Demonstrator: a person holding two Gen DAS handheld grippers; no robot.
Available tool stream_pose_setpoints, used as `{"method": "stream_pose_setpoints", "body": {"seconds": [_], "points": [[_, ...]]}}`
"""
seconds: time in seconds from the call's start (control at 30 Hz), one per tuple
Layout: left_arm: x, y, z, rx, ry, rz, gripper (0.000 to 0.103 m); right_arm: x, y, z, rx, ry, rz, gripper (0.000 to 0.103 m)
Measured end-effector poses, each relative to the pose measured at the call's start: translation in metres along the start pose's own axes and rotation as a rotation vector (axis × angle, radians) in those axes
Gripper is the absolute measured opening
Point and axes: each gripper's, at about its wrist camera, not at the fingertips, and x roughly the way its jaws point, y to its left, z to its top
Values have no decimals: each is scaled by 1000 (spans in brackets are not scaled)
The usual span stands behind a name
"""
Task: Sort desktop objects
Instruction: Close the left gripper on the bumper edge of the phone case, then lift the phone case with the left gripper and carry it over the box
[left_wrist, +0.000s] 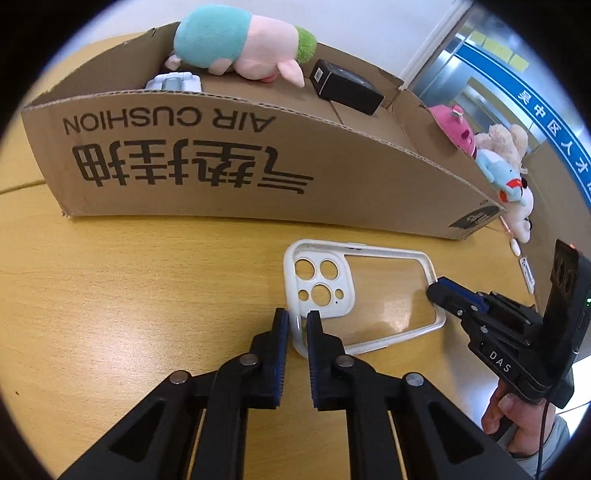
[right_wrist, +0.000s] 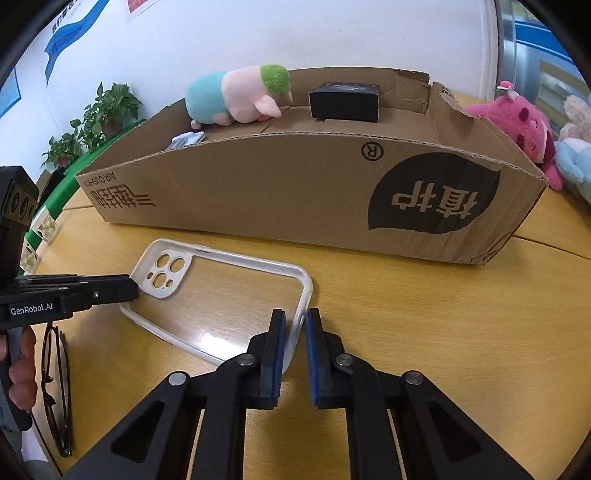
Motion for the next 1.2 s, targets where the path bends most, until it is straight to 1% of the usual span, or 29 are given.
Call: {"method": "stream_pose_setpoints", "body": {"seconds": [0.07,0.27,0.4,0.5,0.67,0.77,0.87,0.97,1.07,1.2], "points": [[-1,-1,-1,4,-1,5,9,-1,3,-1,-9,-2,-13,8],[-7,-5,-6,19,-10,6,8,-11,2,-6,23,-18,12,7],[-19,-16,-3,36,-38,-4,7,-33,2,-2,28,-93,11,6],[-30,-31,8,56,-72,-8,7,-52,-1,7,27,-142,2,6],[-48,-58,33,101,-142,-68,7,-87,-15,22,41,-223,-44,6],[-60,-73,53,138,-190,-78,7,-108,-24,36,43,-277,-61,6],[-74,-80,68,157,-236,-75,7,-126,-22,55,9,-342,-90,6],[-93,-84,85,170,-293,-63,7,-138,-17,77,-29,-393,-99,6],[-110,-80,101,174,-342,-53,7,-146,-9,101,-70,-439,-100,6],[-131,-68,122,160,-393,-25,7,-149,2,130,-116,-484,-68,6]]}}
